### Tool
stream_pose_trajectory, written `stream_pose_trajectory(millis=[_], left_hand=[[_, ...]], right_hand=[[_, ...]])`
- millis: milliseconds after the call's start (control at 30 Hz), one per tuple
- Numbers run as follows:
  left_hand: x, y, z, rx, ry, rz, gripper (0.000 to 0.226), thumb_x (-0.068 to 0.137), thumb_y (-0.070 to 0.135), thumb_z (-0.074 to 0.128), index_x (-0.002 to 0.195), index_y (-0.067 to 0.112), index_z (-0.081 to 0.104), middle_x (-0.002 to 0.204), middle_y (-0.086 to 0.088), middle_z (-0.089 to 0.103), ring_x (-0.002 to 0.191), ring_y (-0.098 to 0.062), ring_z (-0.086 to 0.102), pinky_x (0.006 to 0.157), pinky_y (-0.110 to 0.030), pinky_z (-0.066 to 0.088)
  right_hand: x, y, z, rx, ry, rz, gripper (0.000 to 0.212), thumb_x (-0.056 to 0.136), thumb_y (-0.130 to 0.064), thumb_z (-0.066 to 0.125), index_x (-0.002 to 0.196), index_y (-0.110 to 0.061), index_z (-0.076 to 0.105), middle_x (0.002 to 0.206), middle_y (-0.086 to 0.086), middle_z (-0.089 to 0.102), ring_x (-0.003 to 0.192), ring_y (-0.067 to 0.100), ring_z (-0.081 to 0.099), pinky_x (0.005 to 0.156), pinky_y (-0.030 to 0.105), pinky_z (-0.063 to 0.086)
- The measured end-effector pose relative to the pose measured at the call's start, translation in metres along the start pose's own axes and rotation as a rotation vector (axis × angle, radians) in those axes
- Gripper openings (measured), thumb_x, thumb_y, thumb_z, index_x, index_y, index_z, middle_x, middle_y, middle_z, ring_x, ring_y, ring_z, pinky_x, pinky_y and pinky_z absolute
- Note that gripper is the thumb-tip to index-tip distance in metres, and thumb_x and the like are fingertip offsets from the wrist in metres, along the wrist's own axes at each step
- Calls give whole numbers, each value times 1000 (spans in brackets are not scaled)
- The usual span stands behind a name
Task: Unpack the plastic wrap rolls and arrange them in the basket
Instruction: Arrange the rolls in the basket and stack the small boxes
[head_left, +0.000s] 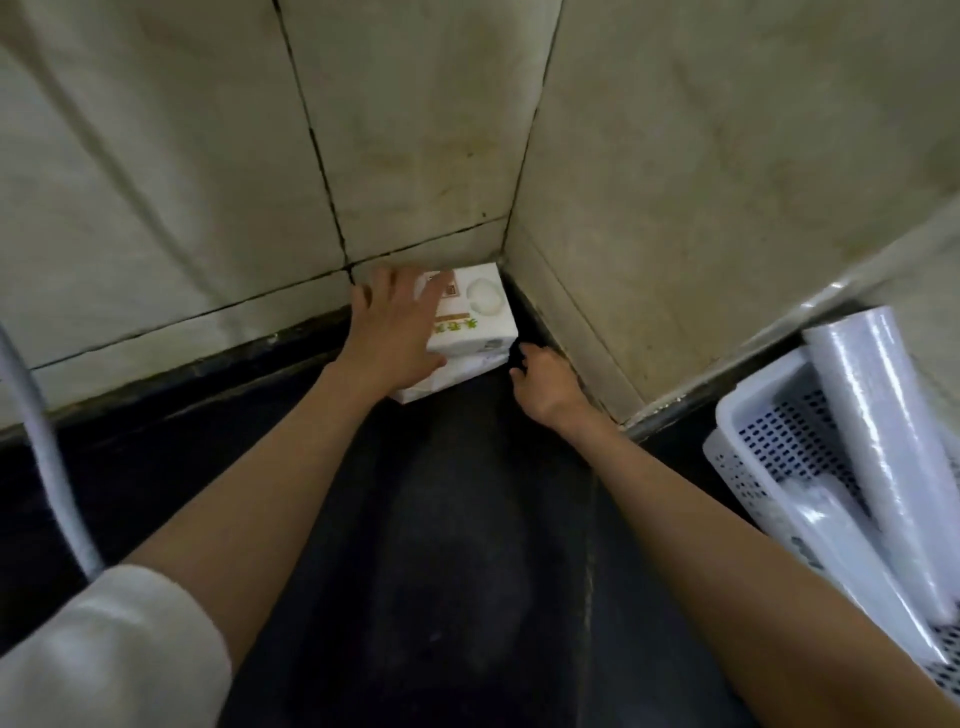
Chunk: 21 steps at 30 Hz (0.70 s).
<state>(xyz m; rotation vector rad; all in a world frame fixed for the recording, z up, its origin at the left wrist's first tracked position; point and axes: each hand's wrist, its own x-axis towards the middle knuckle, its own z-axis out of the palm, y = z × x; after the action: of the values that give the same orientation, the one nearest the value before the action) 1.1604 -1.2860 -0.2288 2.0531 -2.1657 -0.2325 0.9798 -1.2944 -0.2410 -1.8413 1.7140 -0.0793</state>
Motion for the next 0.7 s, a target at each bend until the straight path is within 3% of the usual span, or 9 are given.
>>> stream_pose_trajectory(millis=[133,200,333,400,500,633,700], left_hand=[[-1,-2,-4,-8,21,-33,93,63,42,74,139,20,26,132,-18,36,122,-34,29,107,-53,14],[-6,-2,-8,-114,-2,-100,95,62,41,75,139,21,24,132,-18,34,124,-34,29,111,-54,5],[-24,-2,-22,-249,40,-226,90,64,38,74,138,22,26,133,-19,32,122,-35,29,106,-47,19],[-42,-4,-26,-267,123,-289,86,64,39,73,136,21,29,129,-17,36,118,-34,31,105,-45,18],[-73,-1,-21,-293,205,-416,83,65,39,72,134,22,31,128,-16,36,119,-34,33,107,-49,15],[-95,11,-4,-321,264,-650,82,64,31,75,133,18,32,131,-20,32,119,-36,31,104,-51,16],[-97,15,7,-309,234,-646,84,65,30,75,134,18,30,132,-20,31,120,-37,30,104,-51,16]], right_hand=[[11,-8,11,270,62,56,29,94,-23,49,116,-7,59,101,19,68,94,35,64,82,38,51],[11,-11,18,312,119,77,31,91,-26,54,116,-10,61,103,16,69,95,31,64,79,33,48],[14,-18,26,290,213,200,24,90,-23,56,106,-8,65,108,15,68,100,30,63,74,30,45],[11,-21,23,266,191,213,21,90,-21,55,102,-6,63,107,16,67,99,31,62,71,28,41],[-3,-21,10,173,245,83,19,94,-17,46,97,-1,56,100,20,65,93,35,61,69,32,43],[-28,-28,-22,56,486,-127,17,95,-9,37,96,1,51,96,23,60,80,36,58,60,36,39],[-39,-34,-39,28,602,-208,15,94,-7,37,94,0,51,97,21,57,72,31,53,57,35,33]])
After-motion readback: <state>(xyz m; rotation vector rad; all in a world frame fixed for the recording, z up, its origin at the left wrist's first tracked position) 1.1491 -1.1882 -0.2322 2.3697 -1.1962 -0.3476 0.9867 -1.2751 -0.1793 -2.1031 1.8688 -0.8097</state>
